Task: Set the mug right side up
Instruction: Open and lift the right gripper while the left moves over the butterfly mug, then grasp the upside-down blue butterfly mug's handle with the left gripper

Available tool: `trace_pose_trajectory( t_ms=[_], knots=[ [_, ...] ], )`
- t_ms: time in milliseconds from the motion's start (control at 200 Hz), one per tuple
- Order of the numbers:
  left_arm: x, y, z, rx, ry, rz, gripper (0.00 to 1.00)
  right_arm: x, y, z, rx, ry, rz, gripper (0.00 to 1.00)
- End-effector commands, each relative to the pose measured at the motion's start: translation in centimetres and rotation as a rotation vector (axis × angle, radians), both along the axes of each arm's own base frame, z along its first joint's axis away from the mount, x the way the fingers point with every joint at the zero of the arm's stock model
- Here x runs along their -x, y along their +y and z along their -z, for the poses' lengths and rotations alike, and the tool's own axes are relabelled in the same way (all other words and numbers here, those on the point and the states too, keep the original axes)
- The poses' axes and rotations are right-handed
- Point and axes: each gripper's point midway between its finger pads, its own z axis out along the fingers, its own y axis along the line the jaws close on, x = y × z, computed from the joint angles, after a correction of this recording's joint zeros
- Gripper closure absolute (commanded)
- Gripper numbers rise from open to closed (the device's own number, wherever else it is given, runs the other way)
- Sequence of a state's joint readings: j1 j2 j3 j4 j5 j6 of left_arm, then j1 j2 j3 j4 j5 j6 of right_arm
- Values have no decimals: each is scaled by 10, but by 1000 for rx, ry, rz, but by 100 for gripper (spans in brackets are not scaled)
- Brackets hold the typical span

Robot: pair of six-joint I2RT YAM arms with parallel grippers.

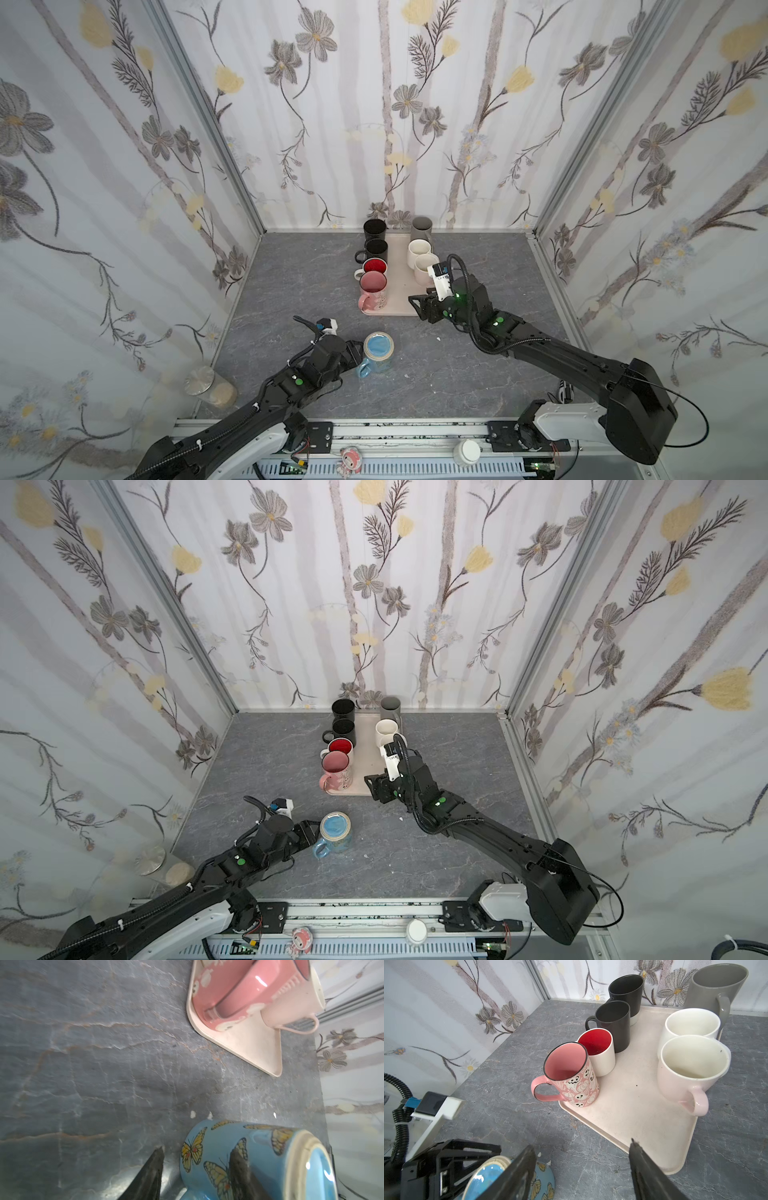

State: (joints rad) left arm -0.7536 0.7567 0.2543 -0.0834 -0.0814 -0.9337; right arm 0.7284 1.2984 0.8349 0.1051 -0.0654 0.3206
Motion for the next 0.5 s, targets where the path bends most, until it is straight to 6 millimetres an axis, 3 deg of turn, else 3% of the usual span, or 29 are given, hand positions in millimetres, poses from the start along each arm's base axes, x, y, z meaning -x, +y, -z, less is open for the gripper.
trace_pose_trajectory(
  t_ms=[0,100,240,495],
  knots=[
    [11,-7,1,12,40,16,50,-6,4,-11,-28,-28,4,29],
    [17,-8,-8,-45,25,34,49,-8,5,-12,-30,-26,4,29],
    [22,-6,-23,-102,-33,32,41,-8,4,-9,-26,-21,5,29],
    [40,-41,-45,-221,-196,186,37,-10,2,-2,-15,-4,10,29]
  ],
)
